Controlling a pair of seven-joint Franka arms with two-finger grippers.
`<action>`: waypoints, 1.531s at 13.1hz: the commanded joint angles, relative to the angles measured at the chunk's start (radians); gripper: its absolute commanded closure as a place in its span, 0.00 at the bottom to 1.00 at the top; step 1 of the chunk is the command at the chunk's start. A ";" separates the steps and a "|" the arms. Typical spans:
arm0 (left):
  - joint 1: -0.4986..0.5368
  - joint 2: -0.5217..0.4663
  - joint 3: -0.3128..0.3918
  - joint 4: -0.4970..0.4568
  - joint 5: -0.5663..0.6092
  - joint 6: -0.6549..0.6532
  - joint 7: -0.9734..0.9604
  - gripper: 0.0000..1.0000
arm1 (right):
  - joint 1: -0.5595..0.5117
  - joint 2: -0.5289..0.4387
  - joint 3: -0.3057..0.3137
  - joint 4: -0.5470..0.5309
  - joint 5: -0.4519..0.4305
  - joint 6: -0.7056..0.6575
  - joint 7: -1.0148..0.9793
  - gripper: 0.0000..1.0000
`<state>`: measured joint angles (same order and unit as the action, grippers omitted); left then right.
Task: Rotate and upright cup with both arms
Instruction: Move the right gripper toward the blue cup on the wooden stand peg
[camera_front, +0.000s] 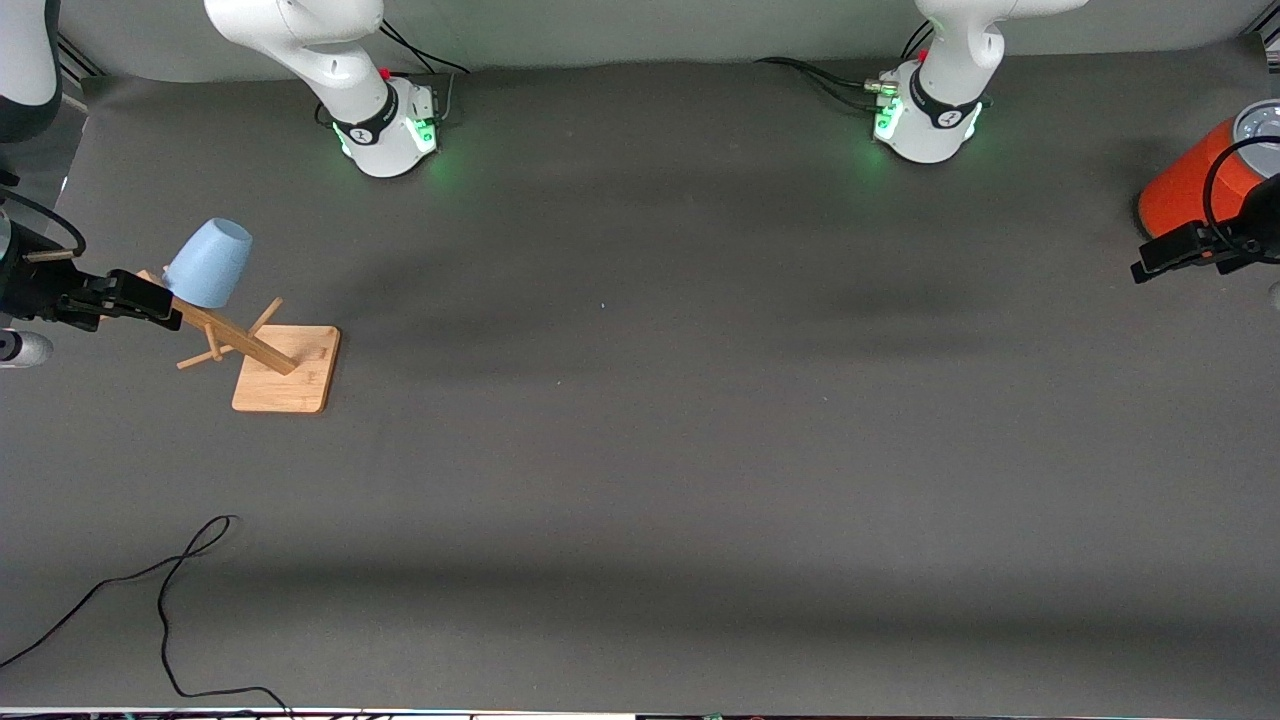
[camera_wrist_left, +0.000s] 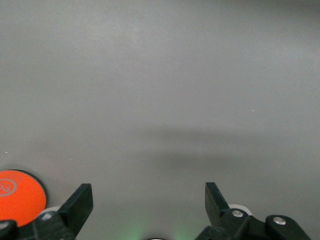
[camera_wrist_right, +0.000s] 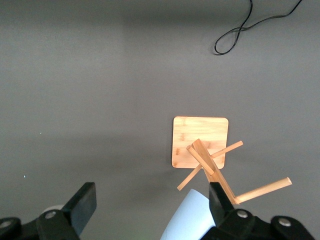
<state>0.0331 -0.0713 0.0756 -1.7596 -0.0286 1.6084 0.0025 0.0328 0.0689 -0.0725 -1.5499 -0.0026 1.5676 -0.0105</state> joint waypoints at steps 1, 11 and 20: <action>-0.001 0.002 0.006 0.015 -0.011 -0.022 0.016 0.00 | 0.013 -0.011 -0.012 -0.007 -0.011 0.011 -0.020 0.00; -0.001 0.005 0.006 0.015 -0.011 -0.021 0.016 0.00 | 0.013 -0.108 -0.035 -0.140 -0.011 0.035 -0.017 0.00; 0.007 0.004 0.006 0.017 -0.014 -0.021 0.016 0.00 | 0.009 -0.434 -0.138 -0.490 -0.013 0.052 0.361 0.00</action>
<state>0.0357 -0.0687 0.0795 -1.7583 -0.0291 1.6051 0.0028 0.0314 -0.3189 -0.2108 -1.9891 -0.0027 1.6018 0.1714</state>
